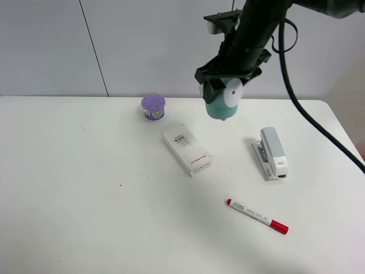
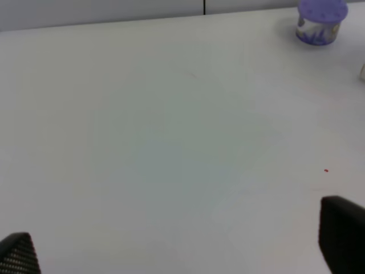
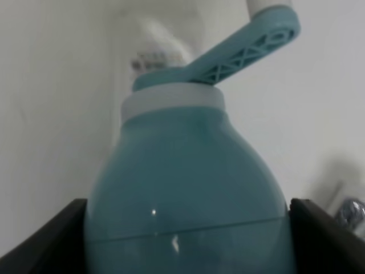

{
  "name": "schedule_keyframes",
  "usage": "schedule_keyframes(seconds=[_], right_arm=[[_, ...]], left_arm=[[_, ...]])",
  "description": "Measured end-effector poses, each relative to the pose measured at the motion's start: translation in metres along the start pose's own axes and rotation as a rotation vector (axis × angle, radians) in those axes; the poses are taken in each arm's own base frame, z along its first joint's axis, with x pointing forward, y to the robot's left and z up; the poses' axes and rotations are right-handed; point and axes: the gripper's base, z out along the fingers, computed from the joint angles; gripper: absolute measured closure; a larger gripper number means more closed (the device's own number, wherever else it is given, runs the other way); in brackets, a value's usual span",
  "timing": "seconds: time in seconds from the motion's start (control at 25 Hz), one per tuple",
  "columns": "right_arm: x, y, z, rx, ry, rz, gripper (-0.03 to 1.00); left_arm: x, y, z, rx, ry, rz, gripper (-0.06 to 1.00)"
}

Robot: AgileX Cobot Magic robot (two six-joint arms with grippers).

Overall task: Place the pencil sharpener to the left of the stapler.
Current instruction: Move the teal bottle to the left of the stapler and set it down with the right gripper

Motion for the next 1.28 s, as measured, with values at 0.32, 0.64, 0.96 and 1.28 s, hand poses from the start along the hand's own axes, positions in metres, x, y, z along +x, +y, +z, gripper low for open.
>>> schedule_keyframes(seconds=[0.32, 0.64, 0.96, 1.28], right_arm=[[0.040, -0.029, 0.036, 0.036, 0.180, 0.118, 0.31], [0.046, -0.037, 0.064, 0.043, 0.238, 0.129, 0.31], [0.032, -0.046, 0.108, 0.076, 0.151, 0.094, 0.31], [0.018, -0.038, 0.112, 0.109, 0.009, 0.035, 0.31]], left_arm=[[0.000, 0.000, 0.000, 0.000, 0.000, 0.000, -0.05], [0.000, 0.000, 0.000, 0.000, 0.000, 0.000, -0.05], [0.000, 0.000, 0.000, 0.000, 0.000, 0.000, -0.05], [0.000, 0.000, 0.000, 0.000, 0.000, 0.000, -0.05]])
